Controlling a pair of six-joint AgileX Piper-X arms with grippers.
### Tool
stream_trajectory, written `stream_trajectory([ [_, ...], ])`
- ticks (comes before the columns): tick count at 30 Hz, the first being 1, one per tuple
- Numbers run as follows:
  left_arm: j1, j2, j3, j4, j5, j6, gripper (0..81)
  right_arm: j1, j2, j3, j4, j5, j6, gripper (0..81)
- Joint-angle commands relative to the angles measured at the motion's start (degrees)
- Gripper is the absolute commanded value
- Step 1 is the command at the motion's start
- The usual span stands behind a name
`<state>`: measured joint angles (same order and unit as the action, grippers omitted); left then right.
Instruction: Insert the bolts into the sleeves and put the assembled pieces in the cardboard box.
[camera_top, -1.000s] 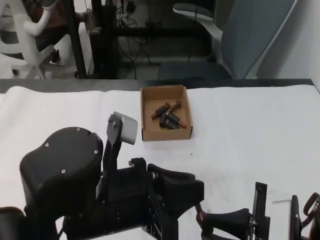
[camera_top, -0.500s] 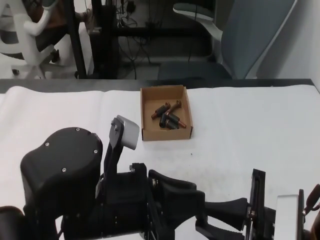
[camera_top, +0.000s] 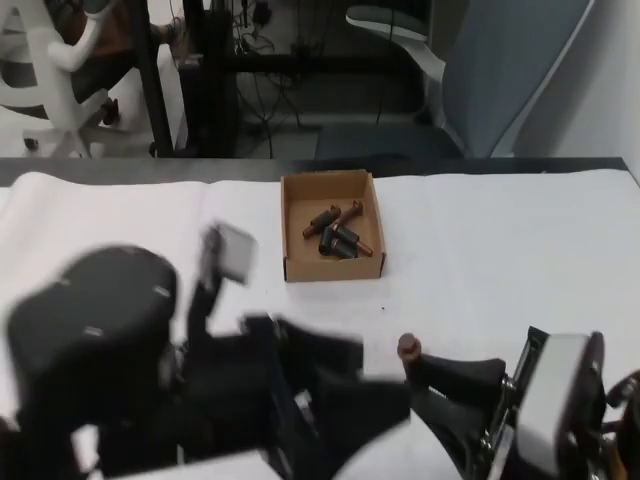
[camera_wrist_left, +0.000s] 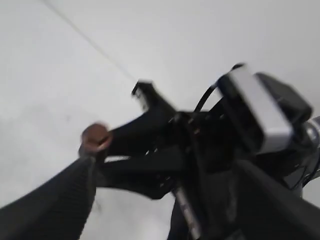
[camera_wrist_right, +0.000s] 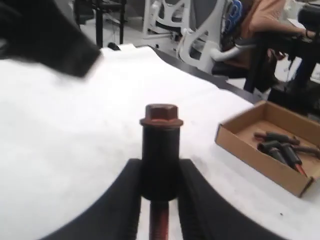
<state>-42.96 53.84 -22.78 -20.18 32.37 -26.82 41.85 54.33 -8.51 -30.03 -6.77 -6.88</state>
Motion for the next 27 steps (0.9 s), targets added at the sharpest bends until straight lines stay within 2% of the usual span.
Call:
stream_trajectory([
  [1,2.26,-8.12,-0.46,-2.29,-0.46,3.92,45.2,-0.16,-0.02,-5.76,8.02,2.57,0.9,0.6],
  [2,3.24,-10.64,-0.46,-1.29,-1.89,5.03,31.6,-0.16,0.34,-8.09,11.73,4.01,0.9,0.6],
  [3,4.21,-13.88,-0.46,0.76,-4.21,6.73,12.5,-0.16,0.93,-10.57,14.83,5.23,0.9,0.6],
  [4,5.2,-17.11,-0.46,3.8,-7.44,9.92,2.7,-0.16,1.62,-12.51,17.02,6.0,0.32,0.6],
  [5,5.86,-19.94,-0.46,6.72,-11.24,12.48,1.8,-0.16,2.96,-14.98,19.4,6.77,-0.15,0.6],
  [9,7.25,-32.95,-0.46,24.06,-36.19,25.73,1.8,-0.16,9.44,-24.02,23.57,7.44,-0.12,0.6],
  [11,7.23,-37.97,-0.46,31.1,-41.65,29.85,1.8,-0.48,14.63,-28.92,25.29,9.71,-0.23,0.6],
  [14,7.23,-42.96,-0.46,35.93,-41.98,29.66,1.8,-2.45,23.32,-36.05,26.8,10.78,-0.45,0.6],
  [19,7.23,-46.81,-0.46,41.11,-41.98,29.67,1.8,-8.26,38.18,-48.62,27.71,10.6,0.08,0.6],
  [24,7.23,-47.3,-0.46,47.0,-47.4,29.67,1.8,-12.41,48.83,-62.67,36.38,10.28,0.05,0.6],
  [27,7.23,-47.3,-0.36,47.84,-47.7,29.67,1.8,-13.7,54.54,-69.54,39.37,10.28,-0.29,0.6],
])
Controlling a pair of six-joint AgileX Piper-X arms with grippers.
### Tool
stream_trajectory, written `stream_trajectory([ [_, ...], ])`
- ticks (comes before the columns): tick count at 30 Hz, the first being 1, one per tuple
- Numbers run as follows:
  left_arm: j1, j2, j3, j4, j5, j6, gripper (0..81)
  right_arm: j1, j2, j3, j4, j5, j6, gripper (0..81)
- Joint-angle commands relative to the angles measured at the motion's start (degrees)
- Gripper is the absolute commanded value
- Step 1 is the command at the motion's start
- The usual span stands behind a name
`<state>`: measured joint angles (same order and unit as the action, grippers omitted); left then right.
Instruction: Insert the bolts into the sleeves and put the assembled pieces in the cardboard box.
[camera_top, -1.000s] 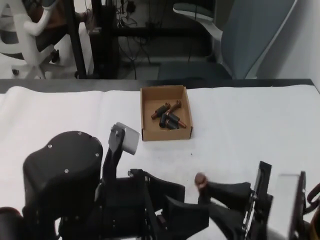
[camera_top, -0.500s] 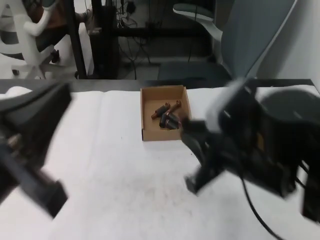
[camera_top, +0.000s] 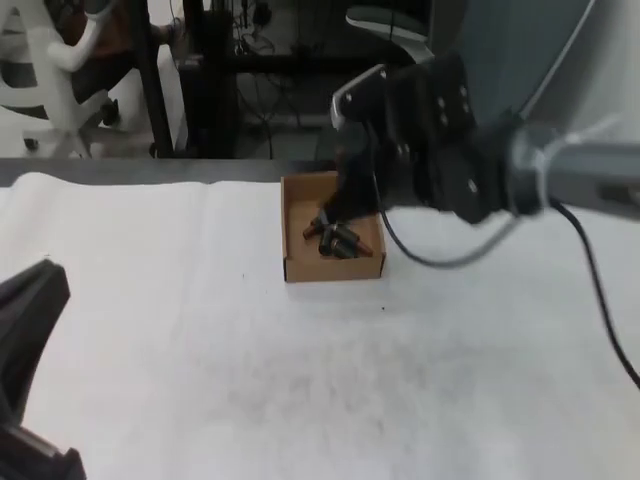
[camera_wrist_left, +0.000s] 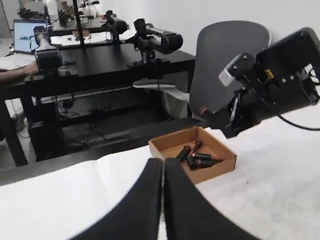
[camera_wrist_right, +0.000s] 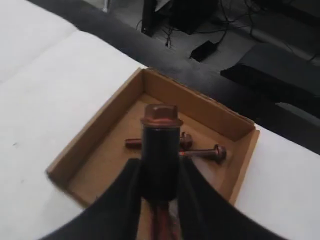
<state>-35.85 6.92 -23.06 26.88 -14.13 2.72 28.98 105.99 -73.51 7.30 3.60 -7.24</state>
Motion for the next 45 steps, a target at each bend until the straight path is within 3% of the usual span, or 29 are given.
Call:
stream_trajectory([
  [1,0.11,-0.38,-0.08,0.79,-1.2,0.13,1.8,-1.17,4.52,-6.68,3.02,-0.52,0.1,0.6],
  [7,0.11,-0.38,0.05,0.78,-1.2,0.13,1.8,-1.6,11.9,-14.25,5.32,-5.29,0.01,0.3],
  [8,0.11,-0.38,0.13,0.78,-1.2,0.13,1.8,-1.6,12.81,-14.82,5.32,-6.28,0.12,3.9],
  [10,0.11,-0.38,0.22,0.78,-1.2,0.13,1.8,-1.6,13.49,-15.25,5.77,-8.29,1.47,20.0],
  [13,0.11,-0.38,0.22,0.78,-1.2,0.34,1.8,-1.42,12.85,-15.24,7.32,-8.58,6.23,63.7],
  [14,0.11,-0.38,0.22,0.78,-1.2,0.34,1.8,-1.25,12.23,-15.24,8.05,-8.45,7.64,70.0],
  [17,0.11,-0.38,0.22,1.17,-4.57,0.31,1.8,-0.88,8.79,-15.06,9.76,-7.3,8.06,70.0],
  [24,0.11,-0.38,0.22,2.45,-7.95,-0.43,1.8,0.15,-6.04,-14.08,10.48,-3.6,2.57,56.4],
  [28,0.11,-0.64,0.22,7.7,-16.2,-4.05,1.8,0.24,-19.32,-9.35,10.35,1.12,-0.76,36.8],
  [33,0.11,-5.41,0.22,8.89,-16.72,-2.15,1.8,0.13,-36.92,1.97,8.82,4.01,-4.6,11.1],
  [37,0.11,-6.92,0.2,8.84,-19.1,0.58,1.8,0.13,-52.46,11.71,7.86,8.73,-4.22,9.2],
  [41,0.49,-6.92,1.37,3.48,-14.42,0.75,1.8,0.13,-66.17,22.04,6.95,12.44,-0.17,9.2],
  [45,0.66,-6.92,6.17,-9.14,-11.48,4.92,1.8,0.13,-76.71,34.11,1.39,14.32,-0.69,1.0],
])
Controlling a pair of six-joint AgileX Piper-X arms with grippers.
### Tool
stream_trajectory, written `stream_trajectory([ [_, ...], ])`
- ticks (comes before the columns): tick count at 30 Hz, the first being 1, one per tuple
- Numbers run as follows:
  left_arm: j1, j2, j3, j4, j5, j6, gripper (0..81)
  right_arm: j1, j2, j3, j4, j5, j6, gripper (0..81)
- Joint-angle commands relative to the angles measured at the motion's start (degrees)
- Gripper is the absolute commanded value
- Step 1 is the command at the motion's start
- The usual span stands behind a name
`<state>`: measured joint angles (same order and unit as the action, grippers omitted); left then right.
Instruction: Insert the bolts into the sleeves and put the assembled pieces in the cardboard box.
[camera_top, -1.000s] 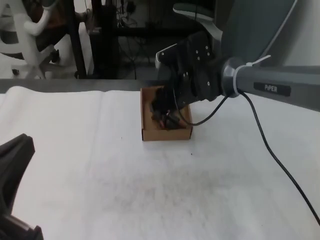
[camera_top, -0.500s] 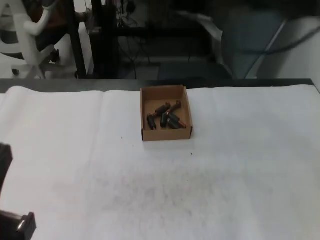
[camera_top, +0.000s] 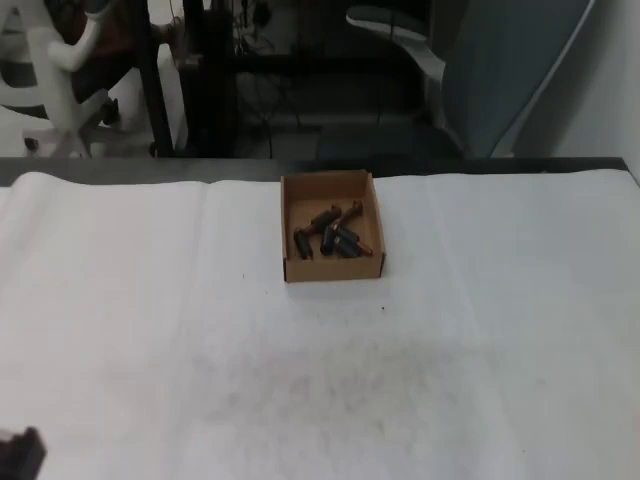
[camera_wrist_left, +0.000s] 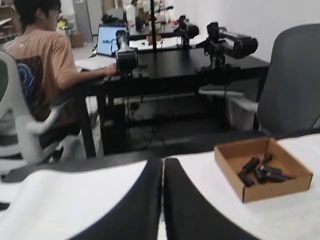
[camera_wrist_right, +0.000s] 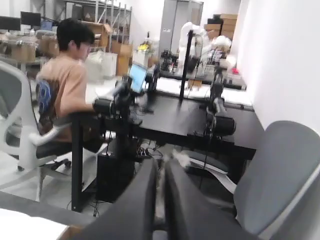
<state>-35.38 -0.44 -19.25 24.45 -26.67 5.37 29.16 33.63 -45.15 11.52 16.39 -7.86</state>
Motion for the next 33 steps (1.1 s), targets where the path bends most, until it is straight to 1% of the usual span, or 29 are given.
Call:
stream_trajectory([
  [1,0.4,0.44,3.96,-9.44,1.31,2.66,1.8,-0.04,-6.05,8.88,-4.1,2.4,-1.09,0.4],
  [3,0.98,0.44,6.8,-12.93,1.58,1.63,1.8,-0.04,-8.99,14.0,-7.11,6.06,-2.72,0.4],
  [6,3.05,1.79,9.85,-14.69,6.05,-0.74,1.8,-0.18,-10.21,20.98,-8.54,6.88,-2.67,0.4],
  [9,7.22,5.81,11.85,-16.08,11.46,-2.14,1.8,-0.71,-9.52,26.12,-9.75,6.91,-1.64,0.4],
  [10,9.35,7.58,11.93,-16.55,13.63,-2.39,1.8,-1.37,-9.42,27.32,-10.75,6.91,-1.25,0.4],
  [13,17.02,12.73,11.92,-21.89,22.06,-4.15,1.8,-6.16,-9.11,30.62,-14.66,6.59,-0.87,0.4],
  [15,23.87,16.23,11.92,-26.41,28.8,-6.02,1.8,-10.4,-8.64,31.4,-15.81,4.59,0.06,0.4],
  [16,27.54,18.51,11.92,-28.59,32.88,-6.91,1.8,-13.08,-8.56,31.55,-15.77,1.64,0.67,0.4],
  [18,35.03,21.82,11.92,-31.0,42.51,-7.58,1.8,-18.84,-7.79,31.69,-15.63,-7.53,3.98,0.4],
  [20,41.22,24.79,11.92,-31.22,50.37,-9.41,1.8,-23.81,-6.1,31.97,-15.07,-14.23,6.02,0.4],
  [21,44.16,25.86,11.92,-31.99,53.25,-12.71,1.8,-26.1,-5.01,32.03,-13.84,-15.57,6.26,0.4],
  [22,46.04,26.55,11.92,-32.81,55.81,-14.94,1.8,-27.68,-3.93,32.01,-12.19,-16.39,5.4,0.4],
  [23,47.93,26.95,11.92,-34.14,56.98,-15.61,1.8,-29.45,-2.32,32.01,-10.23,-16.39,4.76,0.4],
  [24,49.1,26.93,11.92,-34.79,57.09,-15.55,1.8,-30.14,-1.42,31.74,-9.92,-16.69,7.04,0.4],
  [26,49.44,26.68,11.92,-36.19,57.03,-15.19,1.8,-30.33,0.09,30.94,-6.83,-17.16,10.68,0.4],
  [27,48.93,26.6,11.92,-36.1,58.09,-14.67,1.8,-29.9,0.63,30.72,-4.32,-17.62,10.86,0.4],
  [28,48.29,26.61,11.92,-35.15,58.72,-13.35,1.8,-29.04,0.77,30.73,-0.69,-17.32,8.84,0.4],
  [29,47.08,26.61,11.92,-33.16,58.48,-11.44,1.8,-28.01,0.89,30.97,3.85,-14.41,7.46,0.4],
  [30,45.44,26.61,11.92,-30.41,56.15,-9.76,1.8,-26.66,0.86,31.2,5.53,-11.92,9.22,0.4],
  [32,41.13,26.61,11.92,-25.2,49.48,-6.68,1.8,-23.78,0.86,32.12,6.46,-5.93,11.35,0.4],
  [33,39.11,26.61,11.92,-23.6,46.83,-5.37,1.8,-22.12,0.86,32.73,5.49,-4.59,11.19,0.4],
])
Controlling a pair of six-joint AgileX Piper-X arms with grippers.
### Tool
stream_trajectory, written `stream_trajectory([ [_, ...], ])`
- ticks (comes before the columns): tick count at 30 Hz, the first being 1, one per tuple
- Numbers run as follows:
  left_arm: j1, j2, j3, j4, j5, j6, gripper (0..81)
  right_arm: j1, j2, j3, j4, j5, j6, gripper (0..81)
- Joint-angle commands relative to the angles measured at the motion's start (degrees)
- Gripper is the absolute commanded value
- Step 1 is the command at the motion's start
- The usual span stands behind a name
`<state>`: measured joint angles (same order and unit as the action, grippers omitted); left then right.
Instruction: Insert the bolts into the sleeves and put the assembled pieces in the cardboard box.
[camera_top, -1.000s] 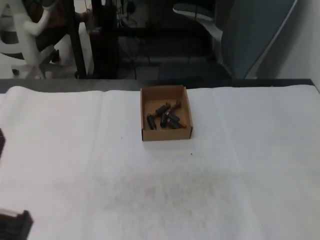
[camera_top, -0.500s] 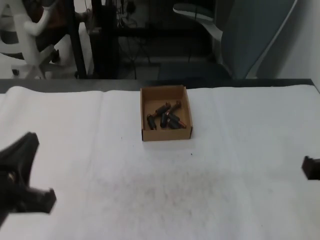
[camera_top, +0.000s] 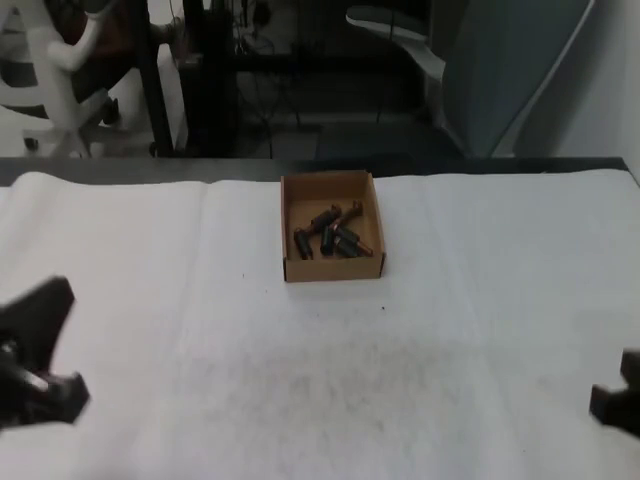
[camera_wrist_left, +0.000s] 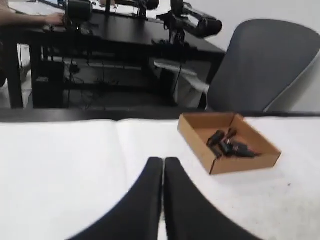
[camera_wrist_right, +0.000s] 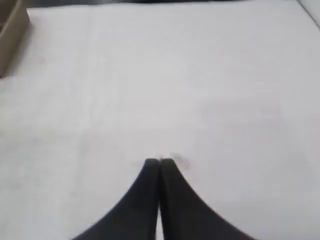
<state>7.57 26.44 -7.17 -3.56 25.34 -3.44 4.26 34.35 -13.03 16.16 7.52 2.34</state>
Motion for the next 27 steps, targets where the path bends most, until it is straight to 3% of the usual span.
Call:
stream_trajectory([
  [1,-6.52,-0.28,-0.16,5.43,-6.63,4.35,1.8,4.44,0.02,1.48,-0.97,4.06,-0.89,0.4],
  [4,-14.07,-0.28,0.35,6.1,-11.72,8.5,1.8,9.36,0.01,4.77,-11.49,1.61,-7.26,0.4],
  [6,-18.65,-0.28,0.47,7.02,-17.11,10.03,1.8,11.98,0.12,7.55,-18.44,1.6,-7.24,0.4],
  [10,-24.12,-0.28,1.49,8.78,-24.64,9.9,1.8,13.76,0.16,12.72,-22.1,1.58,-6.63,0.4],
  [14,-26.07,-0.28,2.42,8.06,-24.78,6.36,1.8,13.75,0.16,13.03,-20.9,1.38,-4.03,0.4],
  [27,-26.14,-0.28,2.41,7.56,-24.78,6.39,1.8,13.75,0.16,13.03,-19.47,1.38,-4.01,0.4],
])
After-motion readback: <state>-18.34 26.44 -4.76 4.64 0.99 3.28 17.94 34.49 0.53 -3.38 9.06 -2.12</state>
